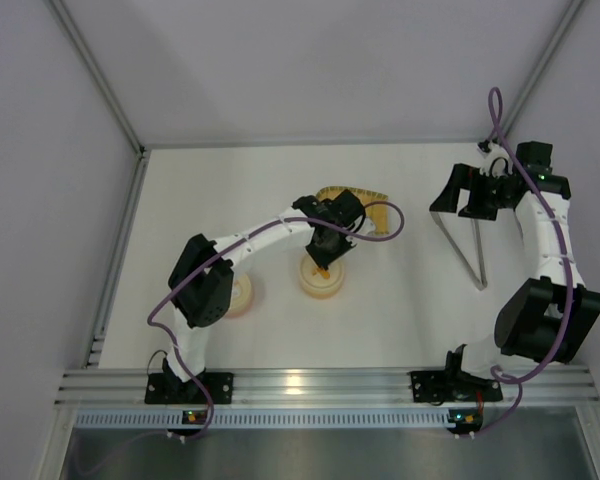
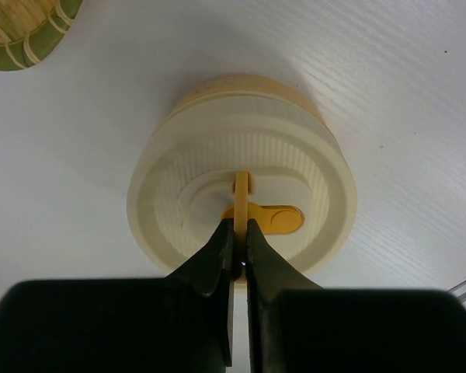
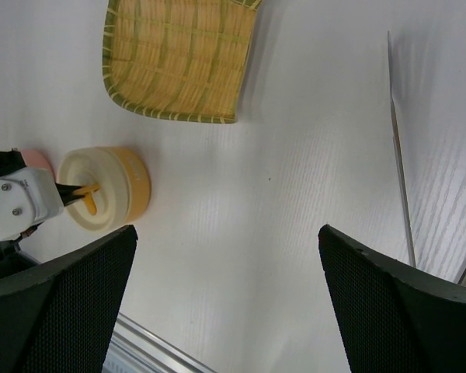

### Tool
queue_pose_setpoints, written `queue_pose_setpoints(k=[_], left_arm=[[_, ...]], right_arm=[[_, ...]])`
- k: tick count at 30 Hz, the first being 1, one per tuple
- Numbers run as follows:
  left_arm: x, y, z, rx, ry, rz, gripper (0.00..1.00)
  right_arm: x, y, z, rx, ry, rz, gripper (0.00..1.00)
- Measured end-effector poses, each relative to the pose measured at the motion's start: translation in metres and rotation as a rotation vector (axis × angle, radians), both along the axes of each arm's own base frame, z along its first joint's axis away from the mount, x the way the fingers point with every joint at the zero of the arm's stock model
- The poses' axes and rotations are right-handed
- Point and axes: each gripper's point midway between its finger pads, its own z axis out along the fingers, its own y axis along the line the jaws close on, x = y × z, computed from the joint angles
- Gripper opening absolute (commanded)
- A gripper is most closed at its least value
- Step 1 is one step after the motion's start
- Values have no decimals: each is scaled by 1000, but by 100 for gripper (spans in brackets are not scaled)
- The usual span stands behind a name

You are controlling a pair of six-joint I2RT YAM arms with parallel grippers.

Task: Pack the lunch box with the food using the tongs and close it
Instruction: Close the box lid on the packing box.

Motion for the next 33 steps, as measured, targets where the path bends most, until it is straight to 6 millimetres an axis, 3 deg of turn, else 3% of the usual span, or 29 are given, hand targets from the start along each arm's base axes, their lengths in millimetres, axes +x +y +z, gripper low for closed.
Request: queue_pose_setpoints(k=[9, 31, 33], left_arm=[[2, 2, -4, -66, 45, 25, 21], [-4, -1, -5, -165, 98, 50, 41], [-5, -1, -5, -162, 98, 49, 47]], right_arm=[[-2, 0, -4, 4, 12, -1, 99], [-2, 1, -4, 8, 12, 1, 99], [-2, 1, -4, 8, 12, 2, 99]])
